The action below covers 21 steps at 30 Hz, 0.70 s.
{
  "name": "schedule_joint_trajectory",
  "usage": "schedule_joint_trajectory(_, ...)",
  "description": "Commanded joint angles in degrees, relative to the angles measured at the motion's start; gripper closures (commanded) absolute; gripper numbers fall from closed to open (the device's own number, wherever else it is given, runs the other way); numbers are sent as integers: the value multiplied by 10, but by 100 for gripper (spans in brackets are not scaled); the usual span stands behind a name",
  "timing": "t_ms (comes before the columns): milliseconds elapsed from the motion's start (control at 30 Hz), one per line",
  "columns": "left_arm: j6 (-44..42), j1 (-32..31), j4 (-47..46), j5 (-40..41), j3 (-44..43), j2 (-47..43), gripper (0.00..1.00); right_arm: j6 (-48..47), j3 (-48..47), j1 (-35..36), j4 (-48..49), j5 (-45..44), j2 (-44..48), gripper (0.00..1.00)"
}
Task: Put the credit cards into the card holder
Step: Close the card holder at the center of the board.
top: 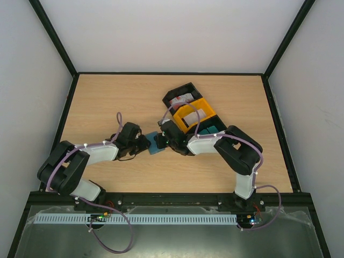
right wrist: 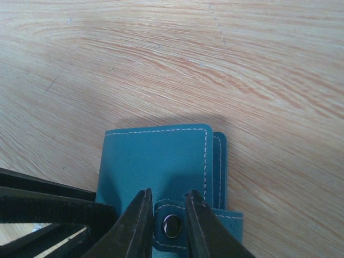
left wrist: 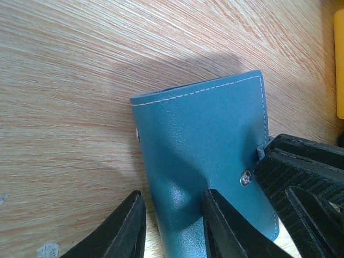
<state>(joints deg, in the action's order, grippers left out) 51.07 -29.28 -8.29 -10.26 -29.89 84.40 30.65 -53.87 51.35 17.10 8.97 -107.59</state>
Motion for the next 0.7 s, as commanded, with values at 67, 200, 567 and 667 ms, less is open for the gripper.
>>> schedule_joint_trajectory(67,-8,1,32,9,11,9,69,15,-10,2,-9,1,-7,97)
schedule_joint_trajectory(200,-8,1,32,10,13,8,69,12,-13,2,-15,-4,-11,98)
schedule_joint_trajectory(567,-8,1,30,10,16,9,69,0,-16,2,-26,9,-19,82)
schedule_joint_trajectory(667,-7,1,30,10,17,9,69,-8,-10,2,-26,9,-16,76)
